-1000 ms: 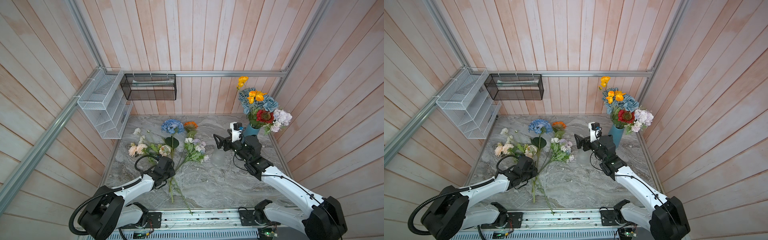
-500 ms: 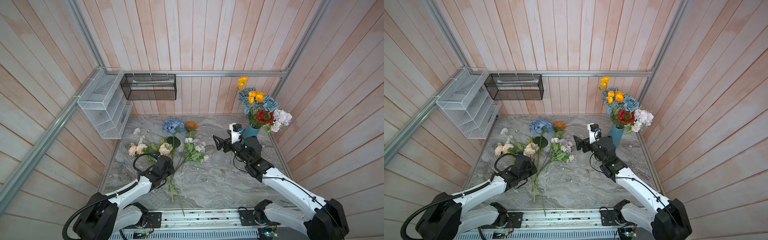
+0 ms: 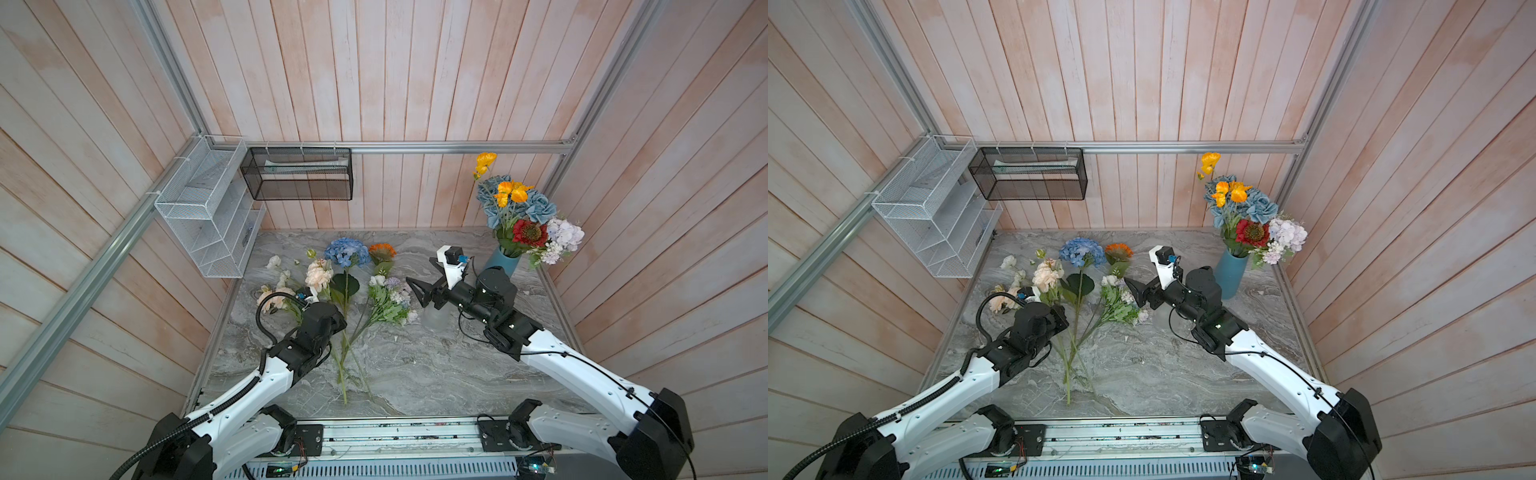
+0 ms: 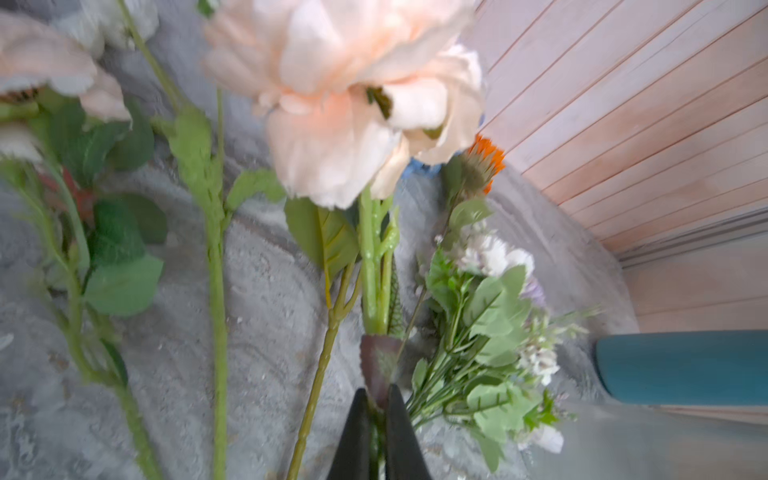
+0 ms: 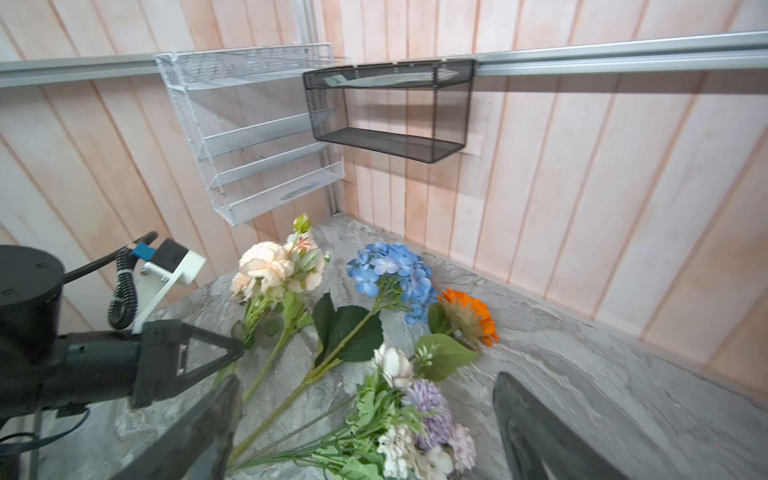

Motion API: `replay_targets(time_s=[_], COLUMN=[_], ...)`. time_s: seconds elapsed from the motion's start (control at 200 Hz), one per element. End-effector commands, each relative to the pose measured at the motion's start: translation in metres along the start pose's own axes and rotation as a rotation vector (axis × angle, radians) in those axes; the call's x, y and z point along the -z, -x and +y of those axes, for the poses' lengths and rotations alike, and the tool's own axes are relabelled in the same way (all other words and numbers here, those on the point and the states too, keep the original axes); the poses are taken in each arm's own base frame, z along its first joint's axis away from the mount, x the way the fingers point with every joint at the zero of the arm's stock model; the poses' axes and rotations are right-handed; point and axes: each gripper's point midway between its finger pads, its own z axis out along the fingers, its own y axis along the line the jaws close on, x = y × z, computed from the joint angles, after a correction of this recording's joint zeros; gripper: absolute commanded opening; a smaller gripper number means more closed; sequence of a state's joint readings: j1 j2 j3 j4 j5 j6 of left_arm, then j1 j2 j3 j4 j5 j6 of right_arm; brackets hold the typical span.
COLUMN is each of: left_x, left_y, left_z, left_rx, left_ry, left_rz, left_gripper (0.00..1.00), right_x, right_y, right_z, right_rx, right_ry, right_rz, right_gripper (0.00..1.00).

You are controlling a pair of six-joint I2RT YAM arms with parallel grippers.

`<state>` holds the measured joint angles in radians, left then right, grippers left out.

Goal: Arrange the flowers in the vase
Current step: 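Lift the peach rose upright with the left gripper while the right reaches toward it, then grasp the rose stem with the right gripper while the left gripper opens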

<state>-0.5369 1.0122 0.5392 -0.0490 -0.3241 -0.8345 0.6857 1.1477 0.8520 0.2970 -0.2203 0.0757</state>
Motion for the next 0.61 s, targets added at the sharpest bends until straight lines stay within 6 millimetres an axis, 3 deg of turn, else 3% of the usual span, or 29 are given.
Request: replay_targets(time_s=[0.0,0.145,0.315,0.48,0.6], left_x=[0.016,0.035,0.059,0.077,0.085], left_y=[0.062,0.102,0.130,0.136,0.132], left_z=[-0.032,-0.067,-0.104,-0.140,-0.153], left_rx=[-0.005,-0.041,-0.080,-0.148,-0.174], left_ry=[-0.079,-0.203,-0.371,-0.540,-0.628], left_rz=[-0.226,-0.373,-0.490,-0.510,-0.507], left_gripper=[0.00,0.00,0.00,0.00,0.00], right_x=[-0.012,-0.026,-0.043,-0.051,-0.058], right_y=[0.006,-0.003,-0.018,-0.022,-0.024], right_z=[0.036,0.062,0.084,0.100,0.107], right_rx=[0.034,0.021,-0.020,-0.115,-0.151], right_ry=[0.159,0.270,0.376,0.476,0.516], right_rz=[-0.004,0.024,0.088,0.085,0.081], right_gripper=[0.94,0.94,0.90,0.85,0.81])
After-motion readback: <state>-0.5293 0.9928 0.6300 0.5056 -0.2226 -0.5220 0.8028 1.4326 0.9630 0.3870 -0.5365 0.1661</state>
